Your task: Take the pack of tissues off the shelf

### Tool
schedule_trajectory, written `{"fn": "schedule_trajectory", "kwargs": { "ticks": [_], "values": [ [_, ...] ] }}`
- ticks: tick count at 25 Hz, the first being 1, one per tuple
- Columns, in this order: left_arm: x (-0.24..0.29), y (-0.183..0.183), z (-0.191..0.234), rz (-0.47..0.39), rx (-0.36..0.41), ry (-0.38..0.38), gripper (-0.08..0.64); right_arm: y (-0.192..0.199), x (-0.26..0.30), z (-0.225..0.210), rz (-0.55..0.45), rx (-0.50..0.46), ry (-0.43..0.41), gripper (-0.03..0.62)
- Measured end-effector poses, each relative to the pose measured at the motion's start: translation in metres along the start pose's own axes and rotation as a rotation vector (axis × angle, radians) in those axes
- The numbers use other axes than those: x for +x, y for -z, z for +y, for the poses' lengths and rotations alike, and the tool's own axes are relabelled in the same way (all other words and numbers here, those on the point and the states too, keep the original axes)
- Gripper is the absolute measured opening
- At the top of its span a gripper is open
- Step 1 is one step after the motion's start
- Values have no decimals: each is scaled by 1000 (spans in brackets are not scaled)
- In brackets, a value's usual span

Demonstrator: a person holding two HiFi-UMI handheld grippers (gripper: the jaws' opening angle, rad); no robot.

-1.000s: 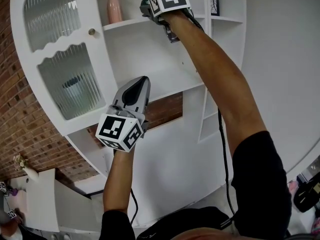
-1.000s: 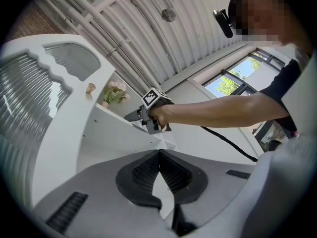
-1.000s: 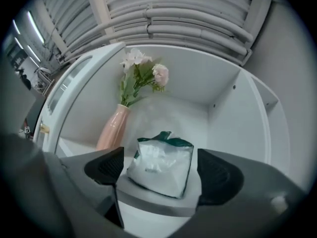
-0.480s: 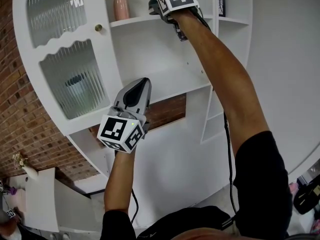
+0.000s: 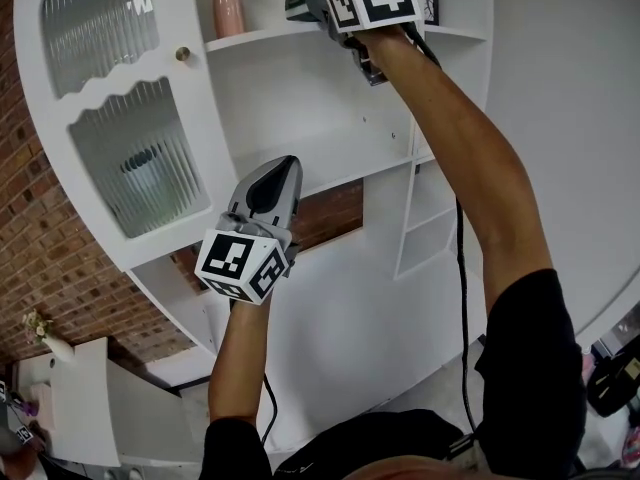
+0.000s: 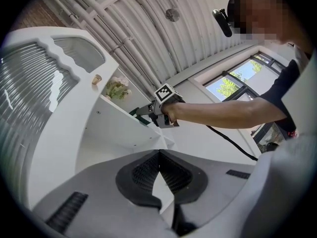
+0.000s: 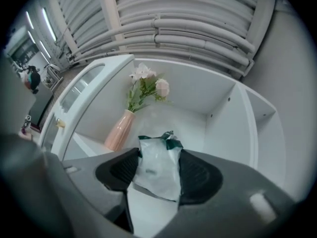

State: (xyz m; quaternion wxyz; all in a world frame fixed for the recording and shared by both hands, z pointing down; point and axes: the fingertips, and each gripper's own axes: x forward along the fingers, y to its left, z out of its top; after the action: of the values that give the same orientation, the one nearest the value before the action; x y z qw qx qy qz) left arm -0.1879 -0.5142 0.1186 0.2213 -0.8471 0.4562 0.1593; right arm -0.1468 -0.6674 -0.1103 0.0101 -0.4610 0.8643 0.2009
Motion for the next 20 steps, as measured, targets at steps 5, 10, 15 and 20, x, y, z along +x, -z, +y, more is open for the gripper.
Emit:
{"fn": "schedule_trajectory", "kwargs": {
  "ticks": [5,10,15,20],
  "values": [
    [7,1,-17,4,1,29,-2,-4,-29,-1,-46,7,-24,253],
    [9,0,-29,12,0,43,-2,-7,-55,2,-100,12,-26,247],
    [11,-3,-33,13,1,51,-2,-14,-87,5,-254,-21,-5,235],
    [9,-6,-40,0,0,57,-2,-8,-133,8,-387,-49,8,233]
  ]
}}
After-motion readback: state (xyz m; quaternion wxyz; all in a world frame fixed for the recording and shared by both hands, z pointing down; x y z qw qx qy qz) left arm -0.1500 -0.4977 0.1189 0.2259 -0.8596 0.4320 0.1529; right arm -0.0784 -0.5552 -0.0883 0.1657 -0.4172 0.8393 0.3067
